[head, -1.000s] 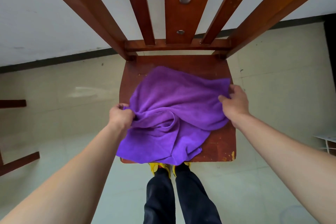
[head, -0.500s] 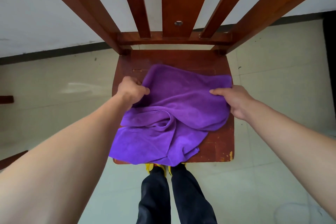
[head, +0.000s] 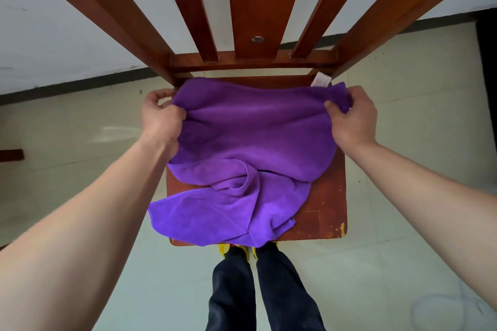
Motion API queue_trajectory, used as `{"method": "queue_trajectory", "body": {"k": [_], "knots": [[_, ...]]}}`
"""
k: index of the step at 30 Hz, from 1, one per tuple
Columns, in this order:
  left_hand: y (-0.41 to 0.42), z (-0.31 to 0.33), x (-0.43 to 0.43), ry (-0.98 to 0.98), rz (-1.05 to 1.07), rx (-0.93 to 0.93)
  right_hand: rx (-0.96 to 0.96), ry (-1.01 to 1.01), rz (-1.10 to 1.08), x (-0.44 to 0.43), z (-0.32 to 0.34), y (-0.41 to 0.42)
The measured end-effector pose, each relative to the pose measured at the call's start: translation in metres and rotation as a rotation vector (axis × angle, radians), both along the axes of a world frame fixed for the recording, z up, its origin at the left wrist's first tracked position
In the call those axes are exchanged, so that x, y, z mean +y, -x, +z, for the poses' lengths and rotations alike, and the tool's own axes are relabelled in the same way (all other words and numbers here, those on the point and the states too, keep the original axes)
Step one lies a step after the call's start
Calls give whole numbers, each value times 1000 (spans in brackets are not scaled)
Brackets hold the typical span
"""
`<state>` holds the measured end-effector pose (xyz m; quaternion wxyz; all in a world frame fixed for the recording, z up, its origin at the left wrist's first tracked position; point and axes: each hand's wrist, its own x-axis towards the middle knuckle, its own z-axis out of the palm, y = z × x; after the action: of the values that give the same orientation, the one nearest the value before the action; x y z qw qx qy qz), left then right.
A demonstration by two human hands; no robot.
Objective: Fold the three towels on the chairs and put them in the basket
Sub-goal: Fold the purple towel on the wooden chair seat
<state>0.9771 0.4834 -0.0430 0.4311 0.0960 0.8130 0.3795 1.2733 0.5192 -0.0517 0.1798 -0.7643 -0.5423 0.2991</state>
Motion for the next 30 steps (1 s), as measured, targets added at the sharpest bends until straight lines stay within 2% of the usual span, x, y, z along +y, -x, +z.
{"method": "queue_trajectory", "body": {"k": [3,6,7,10,12,16,18,22,27,30], "knots": [[5,-10,3,49,34,42,-1,102,-76,14,-6,5],[10,-22,-20,240,-170,406,17,190,-191,9,-12,2],[6,-24,-32,251,-244,470,11,214,-230,2,-15,-1],[-22,-23,-74,212,-433,393,-9,348,-355,-38,-23,-4],[-44,-18,-100,245,-574,320,19,474,-351,-71,-29,0],[-57,-27,-132,312,-886,457,244,617,-327,-118,-37,15],[-54,-30,-135,324,-920,494,327,596,-313,-127,-36,19],[-49,-26,-143,282,-950,483,398,399,-460,-121,-34,8],[-46,-20,-158,297,-973,441,358,305,-475,-117,-22,-6],[-38,-20,-162,289,-908,466,435,340,-526,-111,-15,-8]]}}
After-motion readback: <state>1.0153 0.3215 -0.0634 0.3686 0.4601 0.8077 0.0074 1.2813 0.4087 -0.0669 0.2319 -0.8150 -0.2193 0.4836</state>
